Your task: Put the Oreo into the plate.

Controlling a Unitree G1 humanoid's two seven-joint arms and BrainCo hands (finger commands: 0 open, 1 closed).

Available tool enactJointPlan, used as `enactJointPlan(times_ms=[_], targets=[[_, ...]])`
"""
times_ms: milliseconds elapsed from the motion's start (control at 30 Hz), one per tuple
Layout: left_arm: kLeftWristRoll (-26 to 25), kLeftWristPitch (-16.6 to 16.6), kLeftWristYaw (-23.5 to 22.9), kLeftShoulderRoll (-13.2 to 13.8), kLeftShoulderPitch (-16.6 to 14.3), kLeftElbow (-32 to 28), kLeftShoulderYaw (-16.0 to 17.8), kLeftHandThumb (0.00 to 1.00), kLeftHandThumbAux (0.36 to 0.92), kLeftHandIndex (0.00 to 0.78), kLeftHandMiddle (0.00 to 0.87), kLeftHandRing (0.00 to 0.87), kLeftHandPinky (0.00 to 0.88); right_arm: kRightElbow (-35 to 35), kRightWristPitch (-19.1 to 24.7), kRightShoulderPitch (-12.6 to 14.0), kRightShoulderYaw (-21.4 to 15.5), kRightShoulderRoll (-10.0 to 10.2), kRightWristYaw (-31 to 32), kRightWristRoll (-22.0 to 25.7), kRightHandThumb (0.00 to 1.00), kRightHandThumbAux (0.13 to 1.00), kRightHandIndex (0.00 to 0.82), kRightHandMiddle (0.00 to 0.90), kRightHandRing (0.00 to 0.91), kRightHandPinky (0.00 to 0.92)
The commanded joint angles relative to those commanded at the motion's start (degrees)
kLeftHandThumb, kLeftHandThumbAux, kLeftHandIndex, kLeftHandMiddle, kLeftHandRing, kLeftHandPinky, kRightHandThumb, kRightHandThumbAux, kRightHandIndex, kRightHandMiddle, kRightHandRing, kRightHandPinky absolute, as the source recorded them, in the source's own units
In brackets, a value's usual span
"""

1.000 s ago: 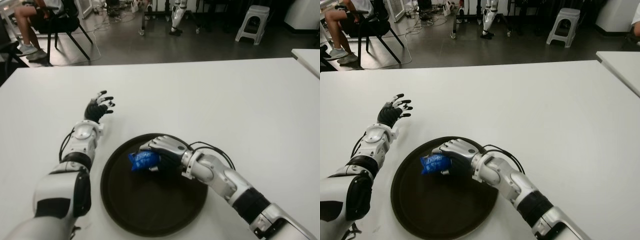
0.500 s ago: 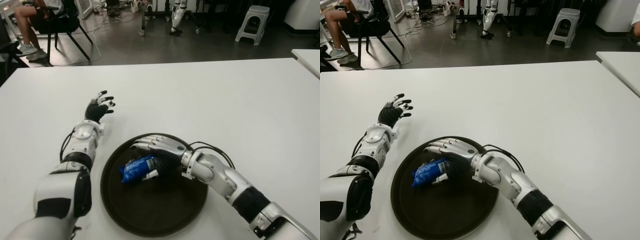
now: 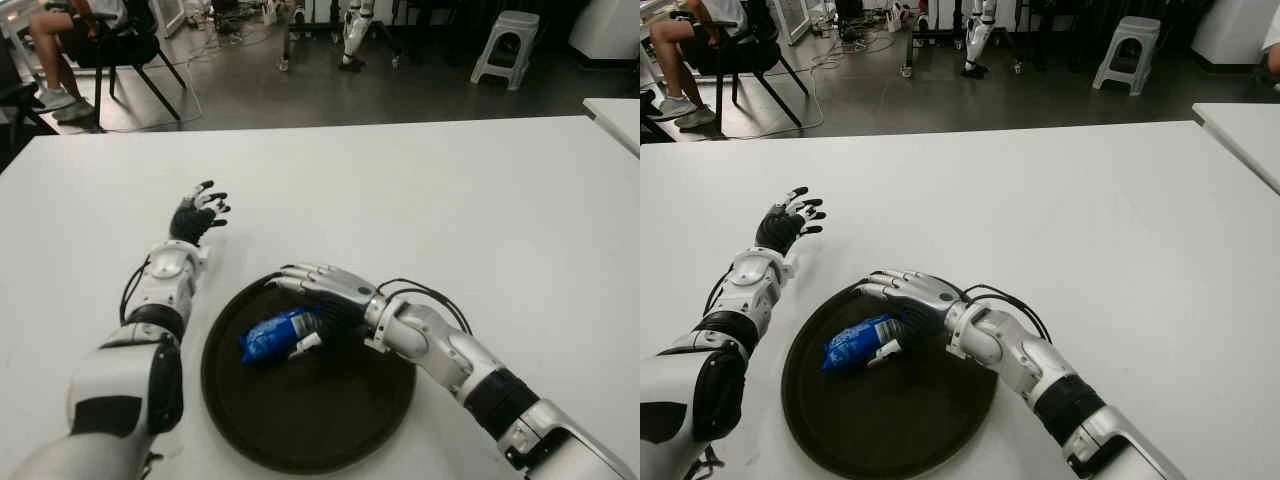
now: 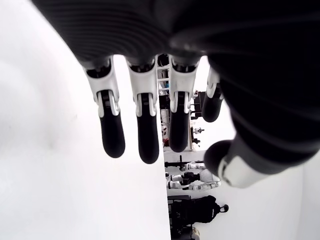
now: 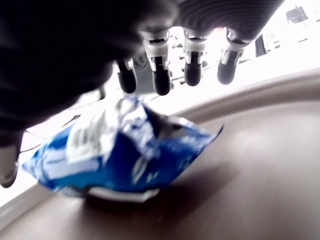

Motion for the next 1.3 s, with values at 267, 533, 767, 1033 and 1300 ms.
enactJointPlan(times_ms=[267, 533, 767, 1033, 1300], targets=[[0.04, 0.13, 0.26, 0.01, -0.07, 0.09, 0.05, 0.178, 0.673, 0.145, 0.259, 0.285, 0.324, 2.43, -0.67, -2.09, -0.99, -0.96, -1.61, 0.45, 0.0, 0.411, 0.0, 0.0, 0.0, 0.0], [0.64, 0.42, 0.82, 0.2, -0.15, 0.23, -0.53, 0.162, 0.678, 0.135, 0.257, 0.28, 0.317, -1.23, -2.51, -4.58, -6.45, -6.07, 5.03, 7.0, 0.0, 0.367, 0.0, 0.0, 0.0, 0.0], [0.65, 0.7, 0.53, 0.38, -0.26, 0.31, -0.54, 0.16, 0.679, 0.135, 0.257, 0.28, 0.322, -5.49, -4.89, -4.09, -11.41, -10.21, 4.01, 9.13, 0.0, 0.336, 0.0, 0.0, 0.0, 0.0], [0.47, 0.18, 0.29, 0.35, -0.14, 0.26, -0.28, 0.164, 0.677, 0.15, 0.265, 0.283, 0.326, -10.72, -5.21, -2.07, -16.27, -11.01, -0.98, 9.32, 0.002, 0.337, 0.0, 0.0, 0.0, 0.0], [0.47, 0.35, -0.01, 0.39, -0.15, 0.28, -0.27, 0.172, 0.652, 0.149, 0.264, 0.286, 0.327, -9.69, -6.21, -3.23, -18.86, -11.99, -5.91, 8.17, 0.011, 0.328, 0.0, 0.0, 0.0, 0.0]])
